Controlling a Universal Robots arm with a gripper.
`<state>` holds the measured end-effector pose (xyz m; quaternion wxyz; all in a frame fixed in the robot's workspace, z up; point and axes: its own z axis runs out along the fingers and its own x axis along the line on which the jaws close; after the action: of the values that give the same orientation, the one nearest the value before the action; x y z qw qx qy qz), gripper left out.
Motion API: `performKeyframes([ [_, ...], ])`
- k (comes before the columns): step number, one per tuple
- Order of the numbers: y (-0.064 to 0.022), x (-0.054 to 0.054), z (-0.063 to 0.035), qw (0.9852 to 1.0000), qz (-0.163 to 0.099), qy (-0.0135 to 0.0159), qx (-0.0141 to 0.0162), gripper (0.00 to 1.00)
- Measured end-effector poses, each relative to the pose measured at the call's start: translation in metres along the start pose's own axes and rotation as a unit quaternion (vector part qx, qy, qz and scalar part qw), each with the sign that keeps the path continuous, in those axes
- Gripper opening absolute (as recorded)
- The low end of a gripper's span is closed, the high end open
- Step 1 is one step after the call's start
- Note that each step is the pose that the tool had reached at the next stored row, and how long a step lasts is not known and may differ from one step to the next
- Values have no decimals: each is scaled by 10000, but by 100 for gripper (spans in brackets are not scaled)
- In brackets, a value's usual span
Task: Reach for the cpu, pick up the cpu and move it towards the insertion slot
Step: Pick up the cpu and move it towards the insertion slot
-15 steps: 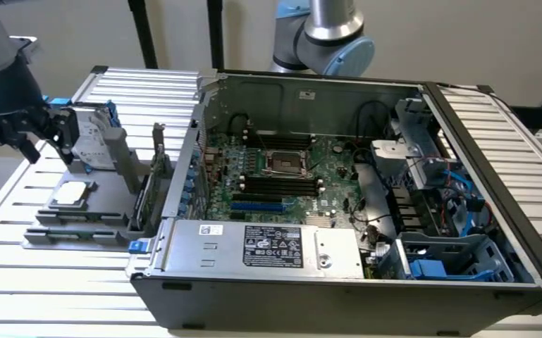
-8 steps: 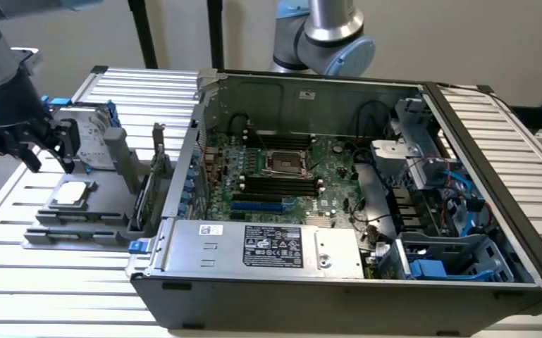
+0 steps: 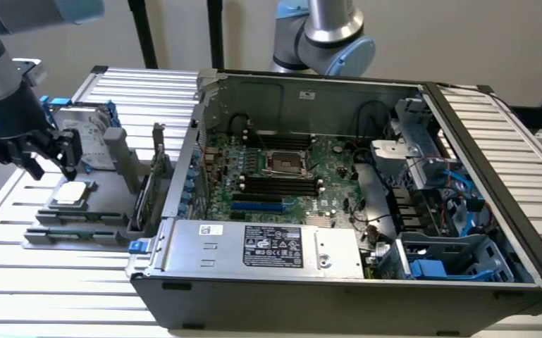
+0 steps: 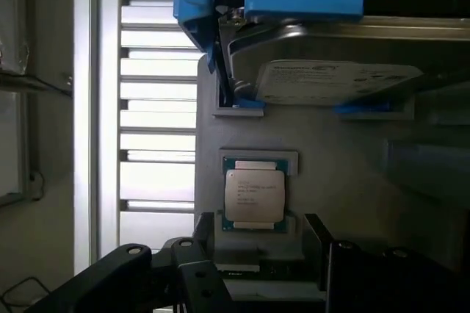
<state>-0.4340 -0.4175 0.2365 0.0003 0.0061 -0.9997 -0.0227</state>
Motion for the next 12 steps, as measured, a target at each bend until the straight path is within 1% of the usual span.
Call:
performKeyframes([
  [3, -6, 1, 54, 10000, 15, -2, -32, 60],
  [5, -8, 0, 90, 10000, 20, -3, -48, 60],
  [12, -14, 0, 217, 9999, 65, -5, -81, 60],
])
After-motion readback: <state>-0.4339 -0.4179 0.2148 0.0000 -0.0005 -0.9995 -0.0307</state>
